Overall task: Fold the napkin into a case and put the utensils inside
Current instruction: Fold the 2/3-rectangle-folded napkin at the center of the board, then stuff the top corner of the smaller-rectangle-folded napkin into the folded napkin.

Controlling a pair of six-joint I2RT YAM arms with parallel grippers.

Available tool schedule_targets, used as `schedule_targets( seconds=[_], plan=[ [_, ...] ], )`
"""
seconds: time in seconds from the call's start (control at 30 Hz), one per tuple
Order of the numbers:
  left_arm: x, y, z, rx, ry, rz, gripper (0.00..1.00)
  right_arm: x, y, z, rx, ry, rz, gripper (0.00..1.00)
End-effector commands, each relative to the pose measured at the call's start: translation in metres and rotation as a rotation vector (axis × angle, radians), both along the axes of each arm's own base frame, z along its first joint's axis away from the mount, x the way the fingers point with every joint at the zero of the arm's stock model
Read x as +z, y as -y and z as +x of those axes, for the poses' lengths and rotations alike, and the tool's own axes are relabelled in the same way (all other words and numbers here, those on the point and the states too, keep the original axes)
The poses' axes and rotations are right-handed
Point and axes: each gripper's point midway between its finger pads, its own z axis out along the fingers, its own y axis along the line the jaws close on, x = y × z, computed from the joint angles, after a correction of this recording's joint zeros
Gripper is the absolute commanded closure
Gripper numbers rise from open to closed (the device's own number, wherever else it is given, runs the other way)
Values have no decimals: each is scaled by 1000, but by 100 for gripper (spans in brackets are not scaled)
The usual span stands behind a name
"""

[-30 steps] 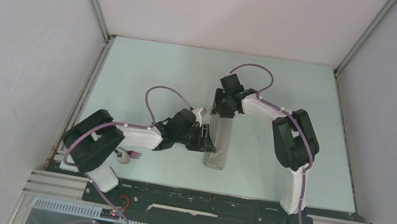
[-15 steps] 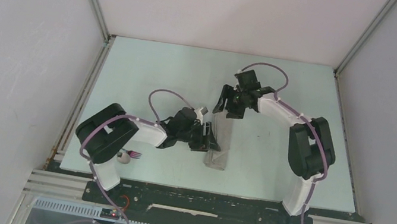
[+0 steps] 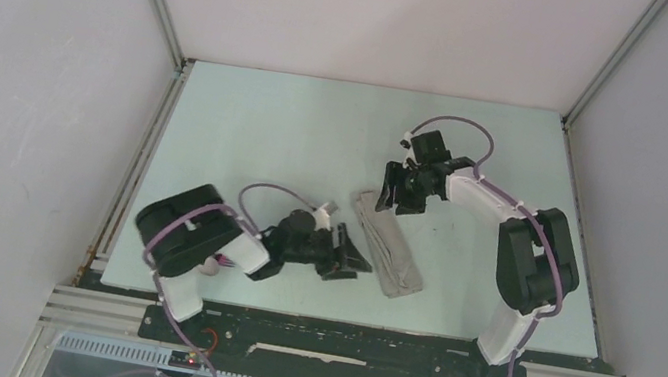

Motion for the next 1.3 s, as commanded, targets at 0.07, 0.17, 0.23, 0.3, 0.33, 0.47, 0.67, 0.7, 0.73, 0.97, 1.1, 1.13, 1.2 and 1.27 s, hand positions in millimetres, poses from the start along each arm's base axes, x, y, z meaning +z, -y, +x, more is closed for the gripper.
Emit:
schedule_targets(
  seconds=[0.07,0.17,0.23,0.3,0.33,0.47,0.67,0.7,0.73,0.97,1.1,1.13,1.2,1.27],
  plan=[
    [15,-92,31,214,137,104,28,18,-18,7,220,229,-78,41],
    [15,-125,36,243,226,261,26,14,-29,11,270,268,-81,43],
    [23,-137,38,255,275,327,25,10,-34,13,288,263,-76,48],
    [35,-142,41,263,319,349,25,9,-37,17,301,274,-88,51],
    [38,-143,42,262,332,356,25,10,-41,18,313,281,-85,50],
    [42,-141,43,259,329,353,25,5,-48,22,331,277,-101,44],
    [41,-134,44,250,311,320,25,-4,-54,25,350,276,-145,45],
    [41,-134,44,249,311,320,25,-5,-54,26,351,274,-156,45],
    [41,-134,43,249,311,321,26,-7,-54,25,356,271,-162,45],
    [39,-135,45,255,308,327,26,-10,-62,22,374,267,-159,44],
    [41,-133,47,253,313,324,26,-16,-63,20,382,261,-186,46],
    [42,-133,47,253,314,324,26,-17,-62,20,383,264,-198,47],
    [44,-132,49,252,316,325,26,-19,-63,20,389,265,-205,47],
    [47,-130,50,253,321,320,26,-21,-64,19,394,266,-215,47]
  ],
)
